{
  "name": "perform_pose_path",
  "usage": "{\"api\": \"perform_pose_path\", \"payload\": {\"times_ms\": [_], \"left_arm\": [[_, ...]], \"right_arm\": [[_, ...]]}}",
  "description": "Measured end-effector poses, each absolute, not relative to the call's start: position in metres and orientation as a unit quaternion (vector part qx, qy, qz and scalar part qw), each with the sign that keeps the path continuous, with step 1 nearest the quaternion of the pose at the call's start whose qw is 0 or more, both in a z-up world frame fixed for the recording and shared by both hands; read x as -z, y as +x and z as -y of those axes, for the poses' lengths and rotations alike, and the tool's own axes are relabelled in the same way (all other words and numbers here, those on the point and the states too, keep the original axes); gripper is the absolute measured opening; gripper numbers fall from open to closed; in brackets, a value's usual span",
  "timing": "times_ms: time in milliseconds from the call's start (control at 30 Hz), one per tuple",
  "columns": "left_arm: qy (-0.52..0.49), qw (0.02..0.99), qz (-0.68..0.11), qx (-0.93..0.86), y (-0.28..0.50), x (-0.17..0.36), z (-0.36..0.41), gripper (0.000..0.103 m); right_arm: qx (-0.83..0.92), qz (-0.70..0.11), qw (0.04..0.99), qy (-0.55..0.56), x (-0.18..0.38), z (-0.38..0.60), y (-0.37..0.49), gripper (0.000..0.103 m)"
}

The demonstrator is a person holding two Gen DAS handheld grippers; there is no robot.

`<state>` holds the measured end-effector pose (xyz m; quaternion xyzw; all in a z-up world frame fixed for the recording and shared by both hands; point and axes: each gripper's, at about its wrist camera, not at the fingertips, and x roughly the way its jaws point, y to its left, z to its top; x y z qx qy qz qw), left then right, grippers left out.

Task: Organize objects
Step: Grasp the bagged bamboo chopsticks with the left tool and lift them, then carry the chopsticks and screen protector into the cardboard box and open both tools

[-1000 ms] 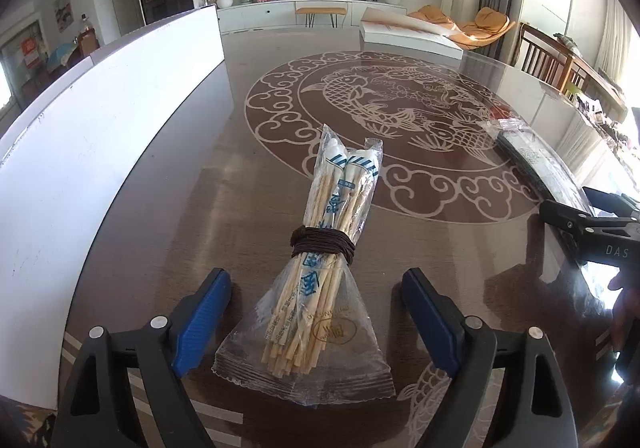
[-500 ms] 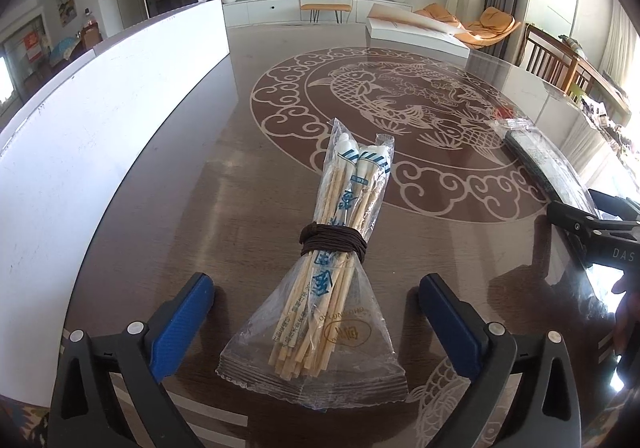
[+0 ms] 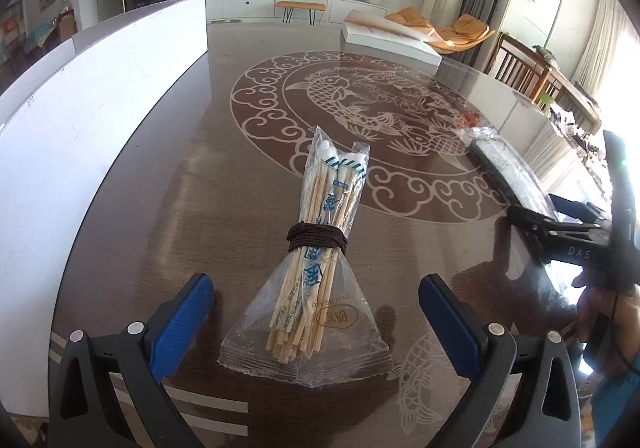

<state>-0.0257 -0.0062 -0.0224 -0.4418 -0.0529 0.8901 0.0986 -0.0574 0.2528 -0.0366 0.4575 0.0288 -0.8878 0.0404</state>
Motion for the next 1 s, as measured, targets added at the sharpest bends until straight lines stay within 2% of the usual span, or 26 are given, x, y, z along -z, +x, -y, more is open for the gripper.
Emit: {"api": "perform_pose_path", "payload": {"times_ms": [133,267,400,533,633,700,733,767,800,900,1000], "left_arm": [[-0.376,0.11,0.121,-0.912,-0.014,-0.009,0.05,0.103],[-0.37,0.128,0.163,-0.906,-0.014,-0.011,0.064,0.103],[-0.41,0.142,0.111,-0.894,-0.032,0.001,0.027,0.103],[-0.464,0.09,-0.005,-0.881,-0.053,0.028,-0.012,0.101],[-0.47,0.064,-0.036,-0.879,-0.059,0.038,-0.02,0.077],[-0.459,0.066,-0.038,-0.885,-0.06,0.036,-0.023,0.053],[-0.458,0.07,-0.039,-0.885,-0.061,0.034,-0.023,0.029],[-0.46,0.069,-0.039,-0.884,-0.062,0.033,-0.023,0.029],[-0.46,0.074,-0.03,-0.884,-0.06,0.033,-0.02,0.029],[-0.445,0.083,0.006,-0.892,-0.047,0.023,-0.007,0.029],[-0.416,0.095,0.071,-0.901,-0.029,-0.002,0.014,0.029]], "right_arm": [[0.888,-0.029,0.04,0.457,0.037,-0.253,-0.057,0.103],[0.888,-0.029,0.04,0.457,0.037,-0.253,-0.057,0.103],[0.888,-0.029,0.041,0.457,0.037,-0.253,-0.057,0.103],[0.875,-0.034,0.054,0.48,0.035,-0.252,-0.063,0.103],[0.847,-0.039,0.084,0.524,0.031,-0.251,-0.079,0.103],[0.831,-0.063,0.09,0.545,0.032,-0.247,-0.091,0.102],[0.829,-0.066,0.094,0.547,0.031,-0.247,-0.096,0.099],[0.833,-0.068,0.097,0.541,0.027,-0.248,-0.098,0.081],[0.831,-0.066,0.102,0.542,0.024,-0.248,-0.1,0.076],[0.825,-0.064,0.112,0.551,0.017,-0.246,-0.102,0.076],[0.836,-0.015,0.146,0.528,-0.012,-0.241,-0.091,0.076]]}}
